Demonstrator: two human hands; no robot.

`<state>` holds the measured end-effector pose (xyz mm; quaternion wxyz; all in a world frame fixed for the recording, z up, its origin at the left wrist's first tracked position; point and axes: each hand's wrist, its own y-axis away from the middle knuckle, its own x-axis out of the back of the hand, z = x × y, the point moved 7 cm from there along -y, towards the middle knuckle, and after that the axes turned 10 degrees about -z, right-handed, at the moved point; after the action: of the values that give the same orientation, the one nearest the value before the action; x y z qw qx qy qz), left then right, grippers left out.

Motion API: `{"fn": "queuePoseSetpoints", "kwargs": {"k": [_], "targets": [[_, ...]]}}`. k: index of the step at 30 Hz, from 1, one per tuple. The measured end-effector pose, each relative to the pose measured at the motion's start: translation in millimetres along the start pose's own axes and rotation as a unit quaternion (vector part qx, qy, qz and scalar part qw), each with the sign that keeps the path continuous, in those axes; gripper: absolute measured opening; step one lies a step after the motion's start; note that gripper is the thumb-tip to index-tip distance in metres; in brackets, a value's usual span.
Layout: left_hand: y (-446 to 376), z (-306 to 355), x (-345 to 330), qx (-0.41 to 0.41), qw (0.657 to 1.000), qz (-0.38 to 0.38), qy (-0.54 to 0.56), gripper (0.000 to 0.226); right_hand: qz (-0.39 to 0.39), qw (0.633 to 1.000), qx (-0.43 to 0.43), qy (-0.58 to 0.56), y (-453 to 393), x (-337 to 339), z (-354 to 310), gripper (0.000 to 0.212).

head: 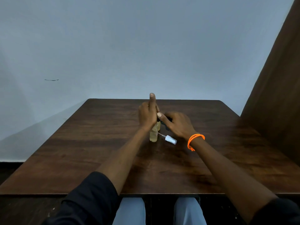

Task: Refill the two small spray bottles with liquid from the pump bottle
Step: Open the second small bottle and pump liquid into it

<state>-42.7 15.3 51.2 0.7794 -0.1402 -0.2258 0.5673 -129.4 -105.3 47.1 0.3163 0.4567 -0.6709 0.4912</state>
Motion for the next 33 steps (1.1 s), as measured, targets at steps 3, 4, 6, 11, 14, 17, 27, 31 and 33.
{"fn": "queuePoseSetpoints", "kwargs": {"k": [3, 4, 6, 11, 14, 17, 27, 31, 33], "targets": [[8, -8, 4, 0.044, 0.990, 0.047, 0.122, 0.082, 0.003, 0.999, -0.029, 0.037, -3, -1, -1, 0.086], [10, -11, 5, 0.060, 0.984, 0.061, 0.155, 0.082, 0.009, 0.998, -0.034, 0.047, -3, 0, -1, 0.087], [12, -21, 2, 0.080, 0.973, 0.065, 0.205, 0.084, 0.021, 0.997, -0.051, 0.059, -2, 3, -2, 0.086], [29, -64, -7, 0.091, 0.976, -0.018, 0.197, 0.087, 0.037, 0.995, -0.081, 0.054, 0, 5, -5, 0.077], [34, -83, -19, 0.138, 0.963, -0.084, 0.215, 0.108, 0.059, 0.993, -0.090, 0.036, 1, 6, -8, 0.073], [41, -72, -23, 0.143, 0.962, -0.107, 0.206, 0.109, 0.057, 0.994, -0.081, 0.046, 0, 2, -8, 0.076], [51, -55, -27, 0.152, 0.960, -0.129, 0.194, 0.084, 0.014, 0.998, -0.052, 0.041, -4, -1, -11, 0.064], [55, -48, -27, 0.147, 0.960, -0.128, 0.199, 0.083, 0.037, 0.997, -0.051, 0.047, -1, -2, -13, 0.067], [55, -48, -25, 0.149, 0.960, -0.120, 0.205, 0.083, 0.028, 0.997, -0.049, 0.051, -2, -2, -14, 0.068]]}}
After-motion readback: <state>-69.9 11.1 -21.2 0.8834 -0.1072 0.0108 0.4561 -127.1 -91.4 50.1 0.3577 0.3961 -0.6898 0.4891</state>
